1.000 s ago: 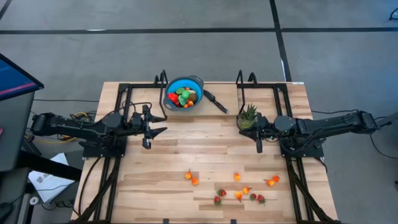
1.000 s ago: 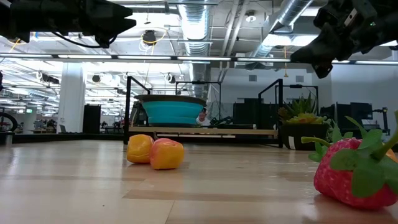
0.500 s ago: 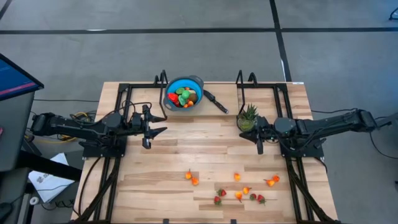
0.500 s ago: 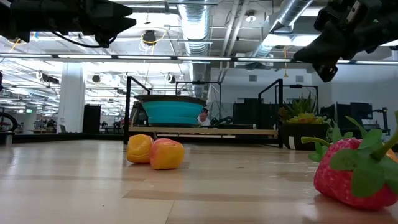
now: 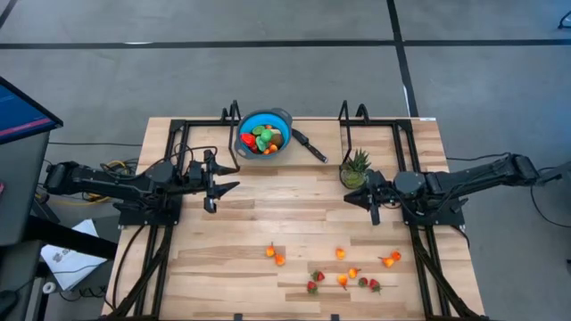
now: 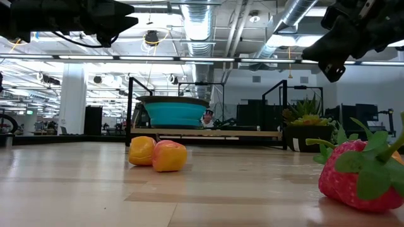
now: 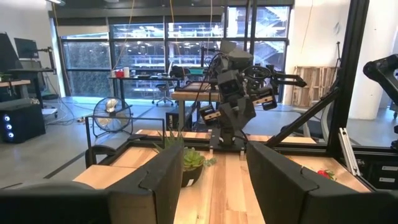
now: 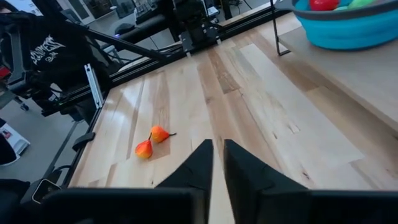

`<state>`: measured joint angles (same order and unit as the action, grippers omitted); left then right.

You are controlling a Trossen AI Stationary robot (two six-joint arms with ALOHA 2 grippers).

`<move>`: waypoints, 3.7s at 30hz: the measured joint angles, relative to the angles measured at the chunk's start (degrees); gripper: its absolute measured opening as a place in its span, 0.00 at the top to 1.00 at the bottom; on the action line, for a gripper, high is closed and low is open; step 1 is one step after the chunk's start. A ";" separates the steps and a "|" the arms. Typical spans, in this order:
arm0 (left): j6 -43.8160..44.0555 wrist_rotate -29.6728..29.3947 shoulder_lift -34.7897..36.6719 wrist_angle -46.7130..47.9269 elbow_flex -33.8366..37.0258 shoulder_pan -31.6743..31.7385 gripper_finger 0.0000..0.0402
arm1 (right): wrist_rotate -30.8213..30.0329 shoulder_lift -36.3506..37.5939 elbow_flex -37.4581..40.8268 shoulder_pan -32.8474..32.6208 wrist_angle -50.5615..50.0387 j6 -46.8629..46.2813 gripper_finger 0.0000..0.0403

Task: Pick & Place Fruit
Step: Put the pear into the basket

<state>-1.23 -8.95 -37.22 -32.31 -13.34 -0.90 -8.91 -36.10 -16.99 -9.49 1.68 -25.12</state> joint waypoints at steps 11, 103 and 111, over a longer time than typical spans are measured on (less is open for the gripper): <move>0.00 0.00 0.01 -0.11 0.00 -0.01 0.57 | 2.86 0.02 -1.64 0.27 -3.05 -2.95 0.62; -0.27 -0.02 -0.01 -0.20 0.00 0.01 0.57 | 5.57 -1.90 -8.46 -6.41 -15.67 -34.09 0.78; -0.26 -0.02 0.00 -0.11 0.00 0.01 0.57 | 3.95 -9.79 -16.76 -9.66 -29.03 -31.14 0.99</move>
<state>-1.50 -8.97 -37.22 -32.42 -13.34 -0.89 -4.95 -45.89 -33.75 -19.14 -27.36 -56.26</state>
